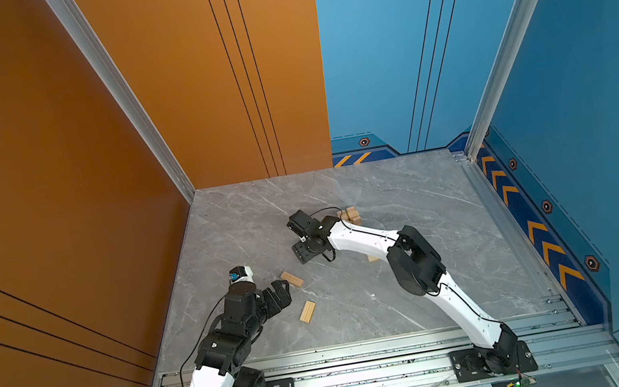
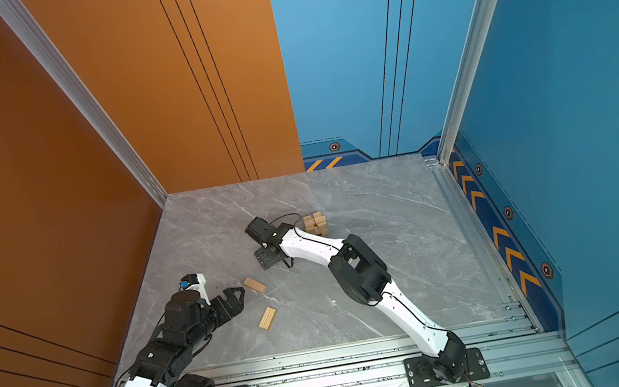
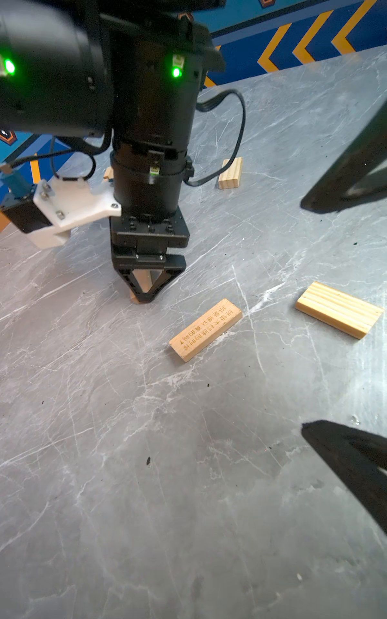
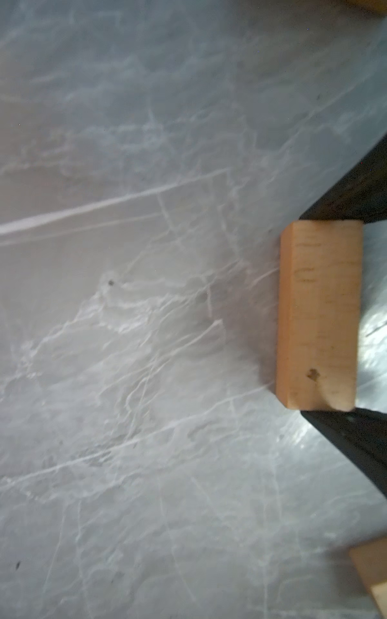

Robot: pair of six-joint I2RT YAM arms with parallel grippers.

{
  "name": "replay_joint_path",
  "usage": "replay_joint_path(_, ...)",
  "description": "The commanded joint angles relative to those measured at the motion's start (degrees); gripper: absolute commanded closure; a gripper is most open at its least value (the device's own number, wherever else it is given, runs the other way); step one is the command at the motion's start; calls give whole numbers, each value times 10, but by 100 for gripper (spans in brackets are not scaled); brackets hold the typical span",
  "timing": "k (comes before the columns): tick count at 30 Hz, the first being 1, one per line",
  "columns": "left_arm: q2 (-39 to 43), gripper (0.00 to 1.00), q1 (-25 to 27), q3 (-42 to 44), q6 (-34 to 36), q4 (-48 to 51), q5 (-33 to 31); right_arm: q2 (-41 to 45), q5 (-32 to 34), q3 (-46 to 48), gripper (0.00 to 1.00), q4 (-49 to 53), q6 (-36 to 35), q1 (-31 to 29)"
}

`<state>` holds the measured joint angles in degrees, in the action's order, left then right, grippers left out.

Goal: Build the wood block tower

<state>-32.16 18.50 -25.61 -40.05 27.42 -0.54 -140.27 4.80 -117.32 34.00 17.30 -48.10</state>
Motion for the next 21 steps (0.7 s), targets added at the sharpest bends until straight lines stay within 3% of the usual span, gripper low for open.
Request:
replay_joint_path(1, 2, 2, 14, 13, -17, -10, 5, 30, -6, 90, 26, 17, 33, 5)
replay_joint_path(10, -9, 2, 111, -4, -29, -10, -54, 156, -11, 315, 23, -66, 90, 2)
replay_joint_path(21, -21, 2, 271, -14, -55, -10, -174, 249, 33, 461, 18, -82, 134, -11)
